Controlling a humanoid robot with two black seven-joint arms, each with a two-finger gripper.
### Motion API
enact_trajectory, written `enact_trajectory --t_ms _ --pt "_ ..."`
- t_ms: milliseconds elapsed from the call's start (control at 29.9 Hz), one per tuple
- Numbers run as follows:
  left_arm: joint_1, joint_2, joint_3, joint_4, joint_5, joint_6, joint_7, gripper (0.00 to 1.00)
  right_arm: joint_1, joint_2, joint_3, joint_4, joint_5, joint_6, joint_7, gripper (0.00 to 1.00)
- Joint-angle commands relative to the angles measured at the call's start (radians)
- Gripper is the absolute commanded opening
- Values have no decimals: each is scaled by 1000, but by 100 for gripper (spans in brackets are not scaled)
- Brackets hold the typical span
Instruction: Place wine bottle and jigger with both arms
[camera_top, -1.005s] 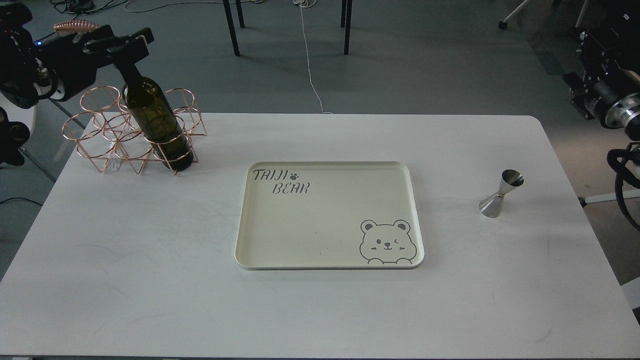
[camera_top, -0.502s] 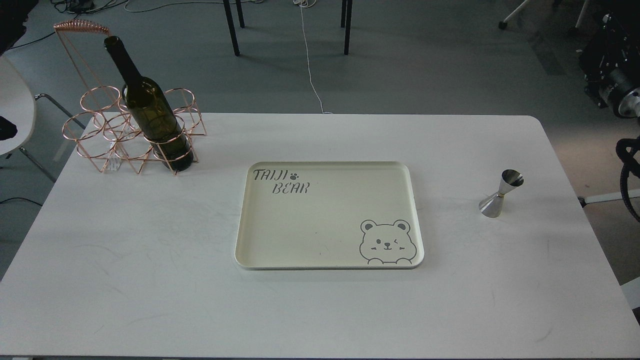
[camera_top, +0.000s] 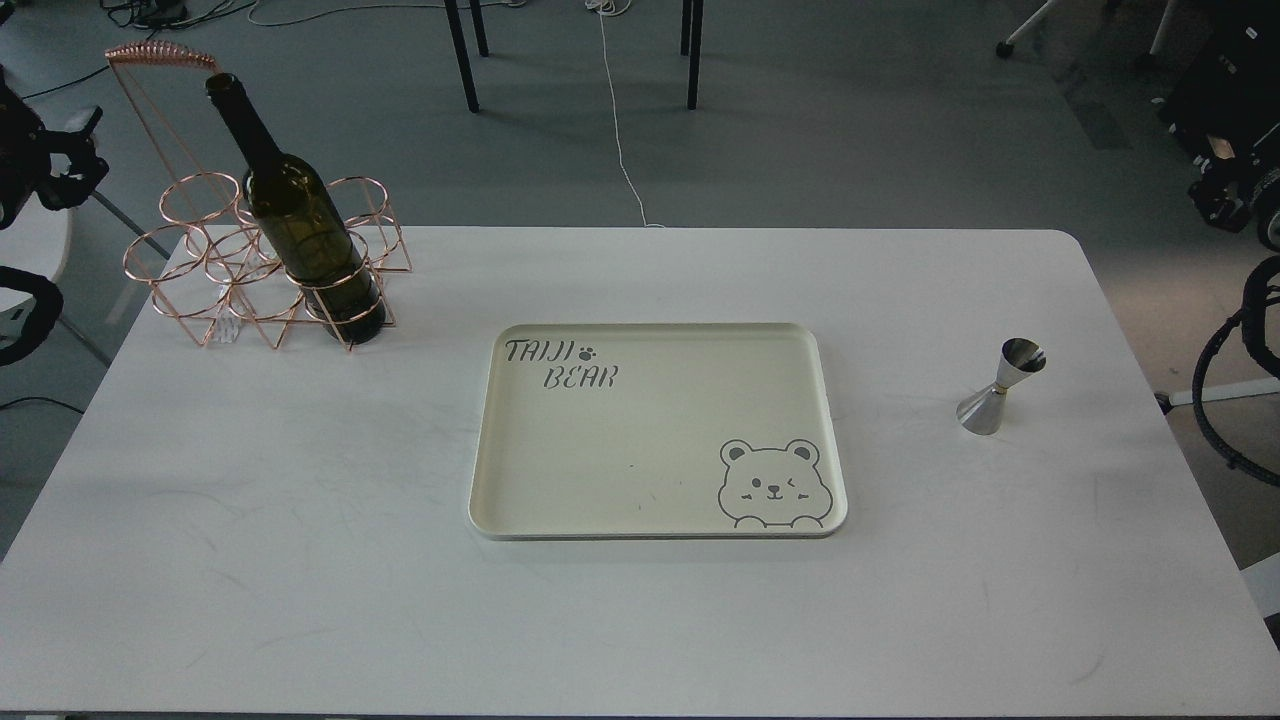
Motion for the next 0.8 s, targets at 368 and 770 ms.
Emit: enact_trajectory --t_ms 368,770 --pt "115 -102 -110 144 -233 -154 6 98 -131 6 6 -3 284 195 -11 99" --pt "120 -93 -96 139 -221 -154 2 98 -173 6 5 -40 287 320 -3 99"
